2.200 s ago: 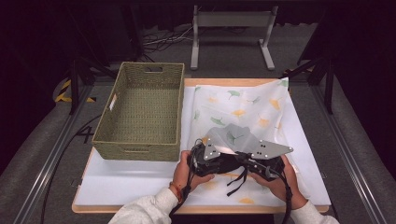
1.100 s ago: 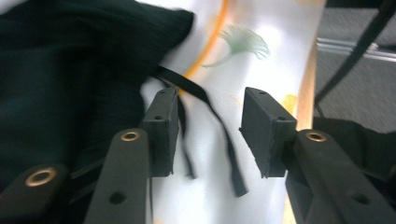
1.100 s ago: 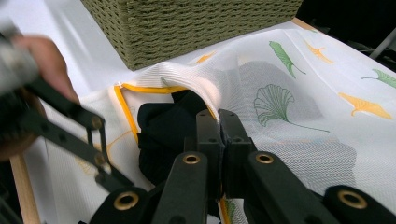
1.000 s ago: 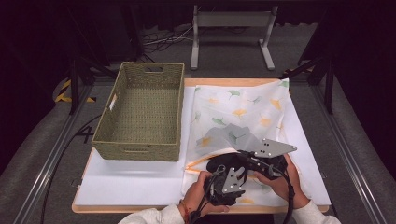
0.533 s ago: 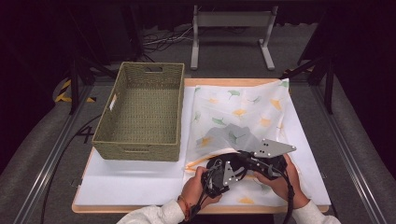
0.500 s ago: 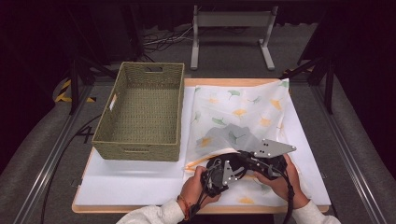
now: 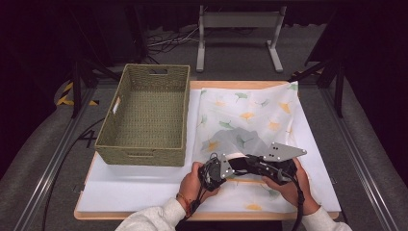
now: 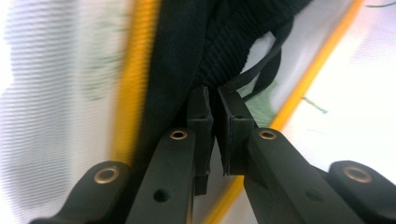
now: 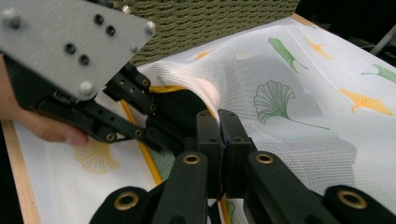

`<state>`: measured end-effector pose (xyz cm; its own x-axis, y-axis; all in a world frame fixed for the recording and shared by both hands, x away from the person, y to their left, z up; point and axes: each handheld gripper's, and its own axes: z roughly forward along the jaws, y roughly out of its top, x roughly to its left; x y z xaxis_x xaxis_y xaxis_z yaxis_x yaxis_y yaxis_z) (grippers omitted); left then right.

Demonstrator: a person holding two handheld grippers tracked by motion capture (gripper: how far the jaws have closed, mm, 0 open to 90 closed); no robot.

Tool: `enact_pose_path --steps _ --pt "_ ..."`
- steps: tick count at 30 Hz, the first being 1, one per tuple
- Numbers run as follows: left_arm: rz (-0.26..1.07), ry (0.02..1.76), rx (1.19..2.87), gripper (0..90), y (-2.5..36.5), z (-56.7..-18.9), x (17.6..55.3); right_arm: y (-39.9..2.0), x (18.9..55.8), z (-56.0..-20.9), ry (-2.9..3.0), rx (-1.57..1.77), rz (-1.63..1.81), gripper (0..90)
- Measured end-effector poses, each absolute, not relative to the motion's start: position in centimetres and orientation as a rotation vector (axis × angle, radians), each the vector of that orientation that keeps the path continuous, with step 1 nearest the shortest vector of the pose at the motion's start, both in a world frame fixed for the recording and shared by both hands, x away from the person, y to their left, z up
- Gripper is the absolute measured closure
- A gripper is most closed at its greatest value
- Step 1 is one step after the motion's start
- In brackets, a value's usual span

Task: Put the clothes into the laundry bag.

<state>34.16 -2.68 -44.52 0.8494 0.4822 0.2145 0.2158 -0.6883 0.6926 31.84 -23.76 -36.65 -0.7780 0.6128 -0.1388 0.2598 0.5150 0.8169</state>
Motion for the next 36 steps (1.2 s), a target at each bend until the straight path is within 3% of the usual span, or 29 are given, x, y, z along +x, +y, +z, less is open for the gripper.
enact_pose_path --steps 6,16,22,30,36 --pt "0.492 0.539 2.321 83.5 -2.3 -44.5 34.6 -23.6 31.8 -36.8 2.353 0.719 1.161 89.0" --pt "0.484 0.456 2.282 69.4 -1.2 -42.1 33.0 -23.9 31.9 -36.8 2.353 0.730 1.173 89.0" --pt "0.438 0.399 2.235 67.0 -0.5 -40.8 32.1 -23.6 31.7 -36.8 2.355 0.716 1.161 89.0" --pt "0.339 0.379 2.249 70.2 -3.2 -42.9 32.7 -23.5 31.7 -36.8 2.357 0.717 1.164 89.0" --pt "0.331 0.452 2.265 62.2 -4.5 -44.6 34.6 -23.6 31.6 -36.6 2.359 0.712 1.172 89.0"
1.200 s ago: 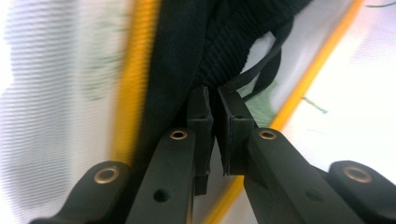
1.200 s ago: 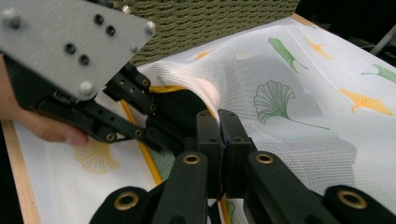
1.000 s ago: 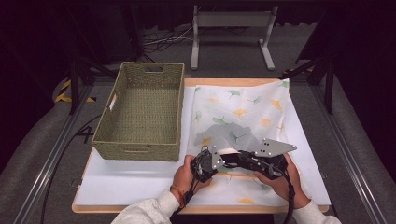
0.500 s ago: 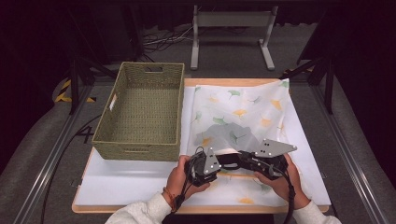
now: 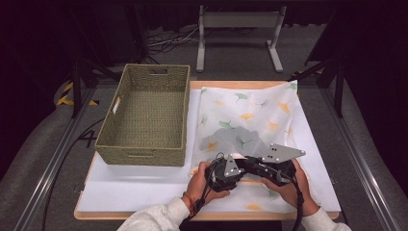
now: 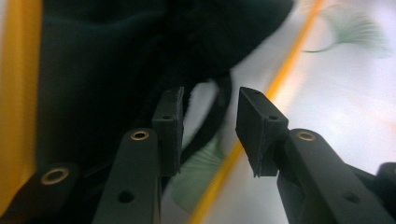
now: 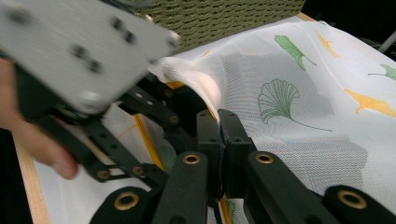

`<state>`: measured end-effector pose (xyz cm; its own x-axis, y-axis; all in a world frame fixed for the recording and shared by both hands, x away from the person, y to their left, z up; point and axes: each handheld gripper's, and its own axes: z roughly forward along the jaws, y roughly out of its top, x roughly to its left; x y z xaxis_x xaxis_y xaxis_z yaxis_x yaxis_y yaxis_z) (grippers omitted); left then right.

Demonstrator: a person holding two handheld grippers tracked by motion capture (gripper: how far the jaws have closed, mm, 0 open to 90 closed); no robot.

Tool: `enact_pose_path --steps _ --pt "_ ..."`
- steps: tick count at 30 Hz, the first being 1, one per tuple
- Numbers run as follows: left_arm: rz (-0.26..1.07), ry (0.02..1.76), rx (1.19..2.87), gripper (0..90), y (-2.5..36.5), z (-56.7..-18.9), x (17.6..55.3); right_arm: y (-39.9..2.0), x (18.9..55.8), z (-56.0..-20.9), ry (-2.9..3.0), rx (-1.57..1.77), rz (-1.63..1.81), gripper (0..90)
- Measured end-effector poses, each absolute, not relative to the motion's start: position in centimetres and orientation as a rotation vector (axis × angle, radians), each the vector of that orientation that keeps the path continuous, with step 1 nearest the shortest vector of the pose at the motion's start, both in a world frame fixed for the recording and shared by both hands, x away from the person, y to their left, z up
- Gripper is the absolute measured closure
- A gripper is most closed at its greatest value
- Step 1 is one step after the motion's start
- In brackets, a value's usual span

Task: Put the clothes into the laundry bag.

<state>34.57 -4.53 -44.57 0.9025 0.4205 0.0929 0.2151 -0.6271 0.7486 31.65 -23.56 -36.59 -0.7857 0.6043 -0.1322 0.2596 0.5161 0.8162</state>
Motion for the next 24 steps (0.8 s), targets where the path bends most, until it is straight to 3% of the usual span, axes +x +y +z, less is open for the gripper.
enact_pose_path --steps 9,15,19,24 --pt "0.412 0.517 2.247 73.3 -3.9 -44.2 36.9 -23.6 32.3 -37.8 2.399 0.741 1.126 89.0" --pt "0.552 0.581 2.272 70.5 -4.0 -43.3 36.8 -23.1 32.2 -38.0 2.415 0.731 1.109 89.1" --pt "0.450 0.532 2.252 67.3 -2.5 -42.4 36.9 -23.4 32.3 -38.0 2.414 0.745 1.123 89.0" --pt "0.442 0.470 2.263 67.5 -0.6 -42.0 35.4 -23.5 32.1 -37.6 2.397 0.745 1.135 89.0"
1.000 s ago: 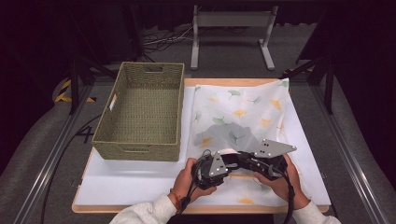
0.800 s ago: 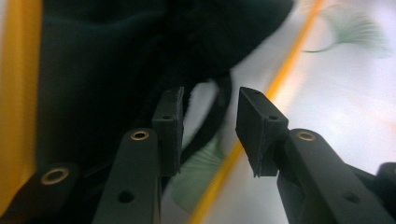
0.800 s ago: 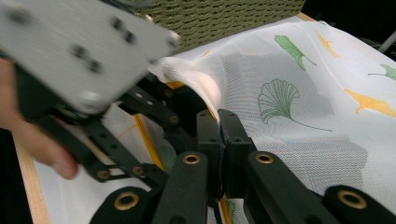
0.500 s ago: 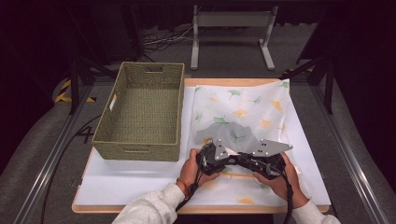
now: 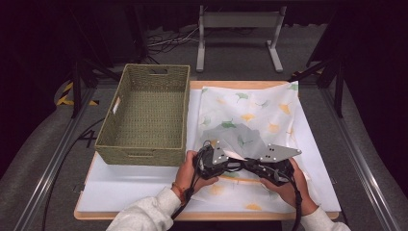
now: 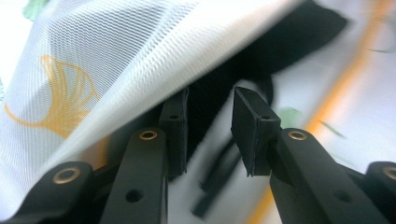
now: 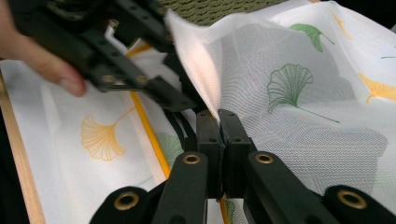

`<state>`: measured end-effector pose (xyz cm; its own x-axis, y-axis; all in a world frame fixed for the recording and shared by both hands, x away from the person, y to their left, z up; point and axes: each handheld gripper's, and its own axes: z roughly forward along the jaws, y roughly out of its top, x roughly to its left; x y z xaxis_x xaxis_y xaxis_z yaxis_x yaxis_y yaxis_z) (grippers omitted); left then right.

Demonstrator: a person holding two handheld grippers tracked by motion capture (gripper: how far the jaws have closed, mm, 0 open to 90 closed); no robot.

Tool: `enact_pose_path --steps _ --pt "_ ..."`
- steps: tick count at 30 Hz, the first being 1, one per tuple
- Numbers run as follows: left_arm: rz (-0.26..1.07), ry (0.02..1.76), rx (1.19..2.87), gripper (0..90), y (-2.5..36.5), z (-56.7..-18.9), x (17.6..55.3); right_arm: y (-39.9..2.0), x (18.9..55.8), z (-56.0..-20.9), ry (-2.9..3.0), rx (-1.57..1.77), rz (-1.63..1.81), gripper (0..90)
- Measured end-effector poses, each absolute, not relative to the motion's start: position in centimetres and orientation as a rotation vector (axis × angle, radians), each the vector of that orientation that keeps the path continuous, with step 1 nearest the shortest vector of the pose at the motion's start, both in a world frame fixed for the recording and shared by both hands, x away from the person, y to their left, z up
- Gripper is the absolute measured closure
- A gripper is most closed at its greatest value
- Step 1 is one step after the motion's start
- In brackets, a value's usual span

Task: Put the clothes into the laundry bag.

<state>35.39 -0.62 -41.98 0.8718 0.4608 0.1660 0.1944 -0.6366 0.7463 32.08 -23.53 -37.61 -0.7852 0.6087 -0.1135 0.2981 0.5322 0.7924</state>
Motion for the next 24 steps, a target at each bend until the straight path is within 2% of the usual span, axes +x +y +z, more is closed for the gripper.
enact_pose_path --steps 5,12,17,24 --pt "0.421 0.423 2.242 75.5 -0.9 -41.7 33.9 -23.4 32.0 -37.5 2.394 0.743 1.133 89.0" --pt "0.384 0.465 2.262 76.7 -4.2 -43.2 35.0 -23.3 32.1 -37.1 2.382 0.752 1.160 89.0" --pt "0.422 0.553 2.302 77.5 -4.6 -44.6 37.0 -23.7 32.2 -37.1 2.381 0.754 1.134 89.0" --pt "0.512 0.573 2.295 79.7 -5.2 -44.2 38.2 -24.2 32.8 -37.5 2.389 0.785 1.109 89.0"
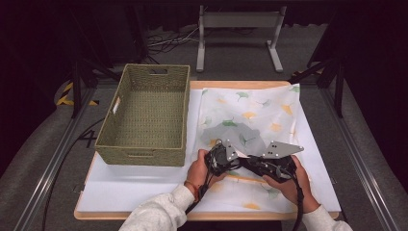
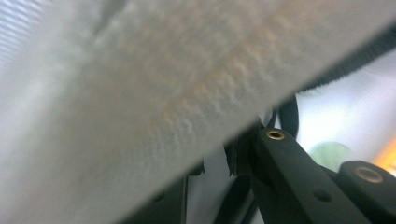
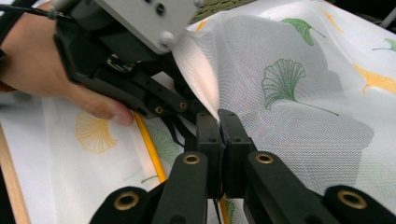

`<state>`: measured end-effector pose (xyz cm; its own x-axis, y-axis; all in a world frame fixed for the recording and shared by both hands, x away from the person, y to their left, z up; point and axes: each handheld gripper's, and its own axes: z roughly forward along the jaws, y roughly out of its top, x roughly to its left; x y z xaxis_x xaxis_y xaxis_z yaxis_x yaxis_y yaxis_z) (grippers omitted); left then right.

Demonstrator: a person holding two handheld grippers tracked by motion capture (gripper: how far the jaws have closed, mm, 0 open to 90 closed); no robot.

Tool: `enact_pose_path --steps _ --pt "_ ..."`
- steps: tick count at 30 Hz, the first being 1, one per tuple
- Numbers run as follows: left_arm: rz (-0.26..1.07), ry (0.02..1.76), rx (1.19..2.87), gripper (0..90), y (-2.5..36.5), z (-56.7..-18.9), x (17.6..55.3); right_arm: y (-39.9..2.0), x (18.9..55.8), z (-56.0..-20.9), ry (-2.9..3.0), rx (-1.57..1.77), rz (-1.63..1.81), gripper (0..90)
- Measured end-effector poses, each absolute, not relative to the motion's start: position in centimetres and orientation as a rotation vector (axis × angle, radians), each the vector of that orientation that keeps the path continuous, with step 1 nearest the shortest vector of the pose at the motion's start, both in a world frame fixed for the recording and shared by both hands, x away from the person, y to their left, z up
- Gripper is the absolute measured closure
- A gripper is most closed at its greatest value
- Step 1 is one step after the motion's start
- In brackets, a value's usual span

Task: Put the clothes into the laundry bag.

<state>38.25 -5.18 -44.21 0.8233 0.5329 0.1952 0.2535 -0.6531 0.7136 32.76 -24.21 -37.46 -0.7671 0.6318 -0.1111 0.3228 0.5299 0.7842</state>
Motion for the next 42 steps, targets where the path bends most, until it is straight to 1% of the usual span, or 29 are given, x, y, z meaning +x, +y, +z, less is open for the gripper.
enact_pose_path --steps 4,6,10,12,14,15,16,18,19,23,30,31,36,42 --pt "0.470 0.612 2.282 80.3 -5.3 -43.9 38.8 -24.3 32.8 -37.3 2.385 0.799 1.121 89.0" --pt "0.458 0.607 2.294 78.5 -5.1 -43.7 38.7 -24.2 32.8 -37.5 2.394 0.786 1.108 89.0" --pt "0.435 0.532 2.326 75.2 -4.1 -43.0 37.7 -24.2 32.7 -37.5 2.398 0.782 1.111 89.0" --pt "0.432 0.466 2.333 73.6 -2.9 -42.1 36.7 -24.3 32.5 -37.1 2.390 0.776 1.118 89.0" --pt "0.448 0.460 2.330 73.4 -2.3 -41.9 36.3 -24.3 32.4 -36.7 2.381 0.773 1.129 89.0" --pt "0.415 0.445 2.315 72.5 -1.1 -41.3 35.6 -24.3 32.3 -36.6 2.381 0.769 1.130 89.0" --pt "0.426 0.438 2.316 72.7 -0.4 -41.2 35.2 -24.2 32.1 -36.5 2.382 0.765 1.132 89.0" --pt "0.434 0.430 2.319 72.7 0.0 -41.1 34.9 -24.1 31.9 -36.4 2.386 0.751 1.131 89.0" --pt "0.430 0.415 2.311 72.4 1.4 -41.1 33.9 -24.0 31.8 -36.3 2.387 0.743 1.133 89.0" --pt "0.411 0.398 2.302 72.2 3.2 -41.2 32.7 -23.9 31.5 -36.1 2.398 0.731 1.140 89.0" --pt "0.411 0.397 2.302 73.2 5.5 -41.5 31.0 -23.8 31.2 -36.4 2.410 0.724 1.135 88.9" --pt "0.419 0.398 2.305 73.2 6.3 -41.8 30.7 -23.8 31.0 -36.5 2.415 0.720 1.132 88.9" --pt "0.413 0.407 2.289 73.0 8.1 -41.9 30.4 -23.8 30.8 -36.6 2.422 0.718 1.134 88.9" --pt "0.420 0.463 2.245 72.9 11.3 -41.5 30.0 -23.4 30.4 -36.6 2.427 0.696 1.123 88.9"
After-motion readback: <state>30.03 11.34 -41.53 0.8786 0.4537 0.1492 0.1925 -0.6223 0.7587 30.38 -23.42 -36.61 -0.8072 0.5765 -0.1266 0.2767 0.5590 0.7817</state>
